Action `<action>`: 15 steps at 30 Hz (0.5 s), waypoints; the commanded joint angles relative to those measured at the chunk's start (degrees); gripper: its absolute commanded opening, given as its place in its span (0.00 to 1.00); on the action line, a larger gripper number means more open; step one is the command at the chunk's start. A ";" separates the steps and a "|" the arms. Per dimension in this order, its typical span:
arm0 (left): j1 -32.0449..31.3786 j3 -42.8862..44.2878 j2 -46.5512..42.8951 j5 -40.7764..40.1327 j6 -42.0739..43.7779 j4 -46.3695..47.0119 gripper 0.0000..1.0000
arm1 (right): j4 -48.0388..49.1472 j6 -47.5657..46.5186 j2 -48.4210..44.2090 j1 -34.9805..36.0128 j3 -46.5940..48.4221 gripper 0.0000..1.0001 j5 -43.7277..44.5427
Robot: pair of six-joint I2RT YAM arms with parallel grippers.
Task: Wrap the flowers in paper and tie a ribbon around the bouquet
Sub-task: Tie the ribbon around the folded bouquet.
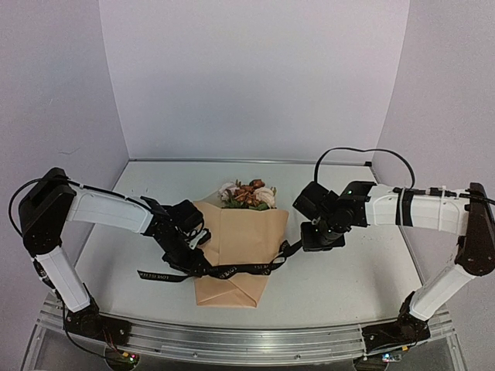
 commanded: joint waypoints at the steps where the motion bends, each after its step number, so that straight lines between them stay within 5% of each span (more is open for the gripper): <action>1: 0.59 0.32 -3.32 -0.10 -0.66 0.28 0.29 | 0.20 0.13 -1.43 -0.40 0.55 0.00 1.24; 15: 3.95 0.64 -10.38 -3.09 -1.01 -3.93 0.01 | -0.95 1.79 -2.15 -1.81 -1.52 0.00 2.12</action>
